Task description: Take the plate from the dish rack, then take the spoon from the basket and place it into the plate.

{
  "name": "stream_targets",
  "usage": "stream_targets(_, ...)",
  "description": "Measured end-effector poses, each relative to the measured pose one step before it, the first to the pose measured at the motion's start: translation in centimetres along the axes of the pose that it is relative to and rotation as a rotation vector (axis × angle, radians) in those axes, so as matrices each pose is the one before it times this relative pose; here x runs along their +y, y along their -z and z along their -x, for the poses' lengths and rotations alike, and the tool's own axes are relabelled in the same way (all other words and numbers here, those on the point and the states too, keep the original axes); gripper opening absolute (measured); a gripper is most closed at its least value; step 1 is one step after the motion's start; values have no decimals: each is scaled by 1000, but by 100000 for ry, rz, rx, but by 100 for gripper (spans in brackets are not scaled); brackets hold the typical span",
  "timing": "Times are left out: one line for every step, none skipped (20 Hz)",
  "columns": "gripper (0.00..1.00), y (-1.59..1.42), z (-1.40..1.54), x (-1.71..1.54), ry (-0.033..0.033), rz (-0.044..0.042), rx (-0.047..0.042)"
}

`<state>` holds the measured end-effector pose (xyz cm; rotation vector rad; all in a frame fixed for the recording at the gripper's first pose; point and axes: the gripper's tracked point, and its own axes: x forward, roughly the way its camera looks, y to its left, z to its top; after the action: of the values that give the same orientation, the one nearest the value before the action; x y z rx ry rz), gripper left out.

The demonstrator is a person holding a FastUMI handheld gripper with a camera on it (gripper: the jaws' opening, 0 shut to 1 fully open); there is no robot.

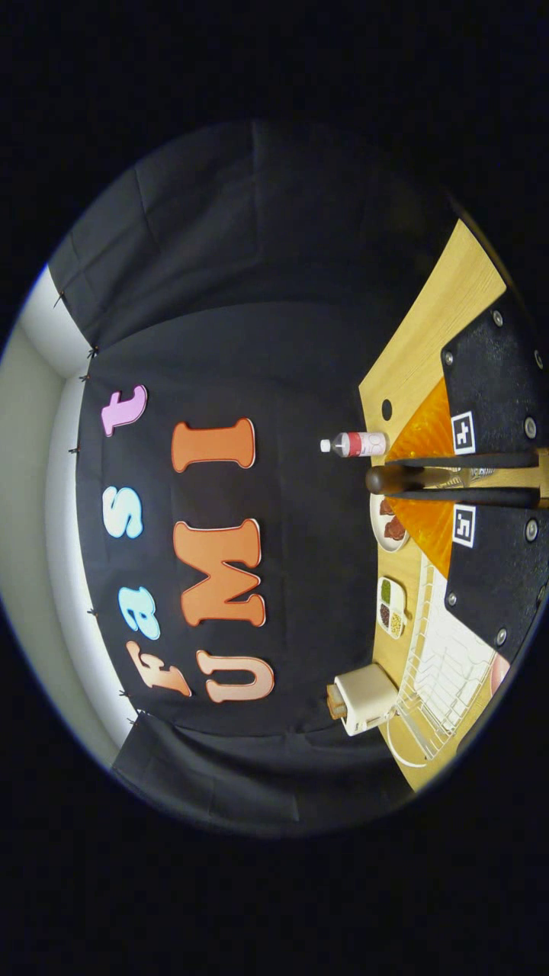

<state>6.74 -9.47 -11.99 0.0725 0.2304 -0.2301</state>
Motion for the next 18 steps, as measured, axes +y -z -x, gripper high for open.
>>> stream_targets(10, -548, 731, 659, -2228, 414, -718)
stream_targets(10, -346, 782, 554, -1980, 531, -619)
stream_targets(10, -303, 638, 589, -1780, 504, -243)
stream_targets(10, -4, 737, 659, -1946, 582, 474)
stream_targets(10, -68, 636, 738, -2020, -116, 238)
stream_targets(10, 107, 645, 957, -2771, 80, 712)
stream_targets(10, 105, 632, 915, -2747, -296, 514)
stream_targets(10, 160, 532, 925, -2499, 157, 499)
stream_targets(10, 156, 525, 860, -2052, 289, 317)
stream_targets(10, 246, 335, 733, -1685, 400, 439)
stream_targets(10, 157, 400, 667, -1521, 7, 268)
stream_targets(10, 247, 349, 963, -2027, -101, 578)
stream_targets(10, 347, 245, 848, -2335, 35, 631)
stream_targets(10, 372, 249, 864, -2169, -34, 803)
stream_targets(10, 405, 228, 726, -2079, 415, 692)
stream_targets(10, 423, 31, 535, -1239, -46, 428)
stream_targets(10, 641, 24, 598, -1287, 235, 982)
stream_targets(10, 781, 8, 650, -1286, -150, 1378)
